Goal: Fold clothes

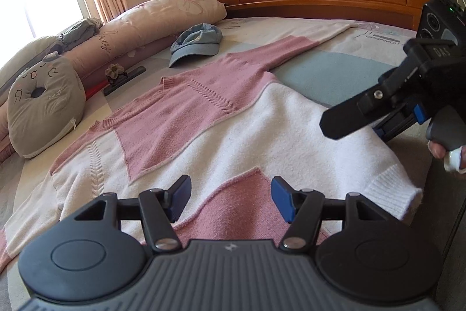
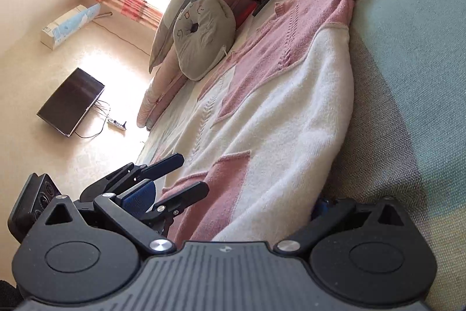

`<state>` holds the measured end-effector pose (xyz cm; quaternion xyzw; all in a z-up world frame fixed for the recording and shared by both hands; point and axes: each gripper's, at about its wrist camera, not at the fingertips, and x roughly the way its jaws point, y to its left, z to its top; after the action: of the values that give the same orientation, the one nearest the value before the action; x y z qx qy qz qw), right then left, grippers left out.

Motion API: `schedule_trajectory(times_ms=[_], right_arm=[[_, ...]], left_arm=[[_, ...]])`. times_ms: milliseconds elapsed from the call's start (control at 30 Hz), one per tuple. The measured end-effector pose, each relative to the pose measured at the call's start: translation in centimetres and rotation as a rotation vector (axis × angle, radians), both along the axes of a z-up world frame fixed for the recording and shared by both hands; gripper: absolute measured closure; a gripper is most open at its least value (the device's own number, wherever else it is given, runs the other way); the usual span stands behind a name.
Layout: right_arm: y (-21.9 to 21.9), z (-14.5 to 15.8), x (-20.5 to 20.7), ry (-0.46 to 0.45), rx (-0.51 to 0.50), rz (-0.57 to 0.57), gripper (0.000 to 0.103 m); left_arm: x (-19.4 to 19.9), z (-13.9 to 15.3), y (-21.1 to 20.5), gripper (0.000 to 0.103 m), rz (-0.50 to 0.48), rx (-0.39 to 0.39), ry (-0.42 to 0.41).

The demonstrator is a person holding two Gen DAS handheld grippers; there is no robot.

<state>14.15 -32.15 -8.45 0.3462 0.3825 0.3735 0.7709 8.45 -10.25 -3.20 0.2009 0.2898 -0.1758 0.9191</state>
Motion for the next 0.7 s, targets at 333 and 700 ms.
schedule_trajectory(times_ms=[333, 700], right_arm=[[-4.8, 0.6, -0.4, 0.019, 0.374, -0.034, 0.0], [-6.7, 4.2, -1.6, -0.076, 0.155, -0.094, 0.0]], left_arm=[[-0.3, -0.3, 0.9, 0.041, 0.019, 0.014, 0.016], [-0.6, -0.5, 0.1, 0.041, -0.016, 0.023, 0.016]])
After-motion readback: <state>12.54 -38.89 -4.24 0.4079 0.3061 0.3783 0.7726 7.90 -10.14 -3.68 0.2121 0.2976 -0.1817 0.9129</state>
